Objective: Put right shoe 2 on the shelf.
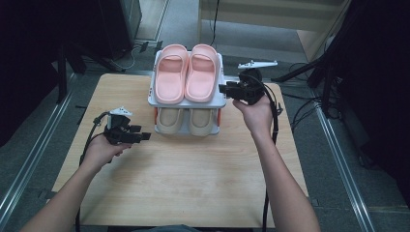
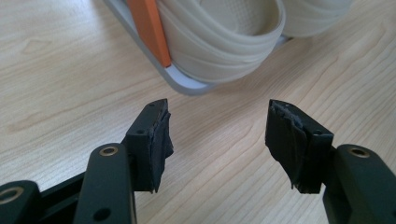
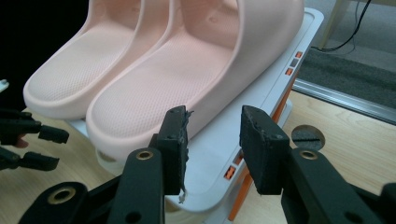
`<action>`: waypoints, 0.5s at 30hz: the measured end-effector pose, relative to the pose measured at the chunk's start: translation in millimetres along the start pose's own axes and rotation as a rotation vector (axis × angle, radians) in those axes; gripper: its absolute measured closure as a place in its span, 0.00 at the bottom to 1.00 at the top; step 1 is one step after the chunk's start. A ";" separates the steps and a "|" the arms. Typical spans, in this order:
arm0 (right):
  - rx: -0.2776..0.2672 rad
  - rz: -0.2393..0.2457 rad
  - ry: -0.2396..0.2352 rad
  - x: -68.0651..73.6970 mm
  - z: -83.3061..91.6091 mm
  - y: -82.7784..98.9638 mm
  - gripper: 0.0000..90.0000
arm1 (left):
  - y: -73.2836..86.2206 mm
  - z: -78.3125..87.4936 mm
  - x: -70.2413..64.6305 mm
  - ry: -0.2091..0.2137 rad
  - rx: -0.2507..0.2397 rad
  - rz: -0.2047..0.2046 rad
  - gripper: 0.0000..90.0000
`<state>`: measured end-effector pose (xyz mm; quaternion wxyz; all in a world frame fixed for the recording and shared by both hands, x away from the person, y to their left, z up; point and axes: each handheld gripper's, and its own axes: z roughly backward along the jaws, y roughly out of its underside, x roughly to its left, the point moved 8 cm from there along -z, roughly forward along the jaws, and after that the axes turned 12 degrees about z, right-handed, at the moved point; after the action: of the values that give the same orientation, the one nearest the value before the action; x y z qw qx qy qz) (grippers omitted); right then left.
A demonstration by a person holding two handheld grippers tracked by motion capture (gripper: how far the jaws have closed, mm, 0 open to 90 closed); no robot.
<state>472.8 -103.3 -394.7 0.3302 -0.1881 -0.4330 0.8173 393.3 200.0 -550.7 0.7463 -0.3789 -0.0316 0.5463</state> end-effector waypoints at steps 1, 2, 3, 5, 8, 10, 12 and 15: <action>-0.003 0.003 -0.004 0.8 1.6 1.8 0.69 | -1.0 0.0 0.1 0.002 -0.006 0.001 0.45; -0.003 0.006 -0.007 1.7 3.6 4.2 0.68 | -1.1 0.0 0.2 0.002 -0.006 0.002 0.45; -0.001 0.009 -0.011 2.8 5.2 6.1 0.68 | -0.9 -0.1 0.4 0.000 -0.004 0.001 0.45; -0.004 0.021 -0.011 4.1 8.1 9.5 0.68 | -0.8 -0.2 0.4 -0.003 -0.005 0.000 0.45; -0.010 0.031 -0.015 6.5 13.2 15.8 0.67 | -1.4 0.2 0.6 -0.005 -0.010 0.000 0.45; -0.009 0.036 -0.016 7.9 16.3 21.2 0.65 | -1.0 -0.1 0.7 -0.007 -0.008 0.001 0.45; -0.003 0.045 -0.009 9.0 18.1 25.9 0.63 | -0.8 0.1 0.8 -0.006 -0.005 0.002 0.45; 0.000 0.061 -0.011 12.5 21.0 34.5 0.63 | -0.8 -0.2 1.2 -0.007 -0.005 0.001 0.44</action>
<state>438.5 -120.8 -412.0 0.3030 -0.1968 -0.4289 0.8280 394.5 200.8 -550.7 0.7450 -0.3787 -0.0352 0.5480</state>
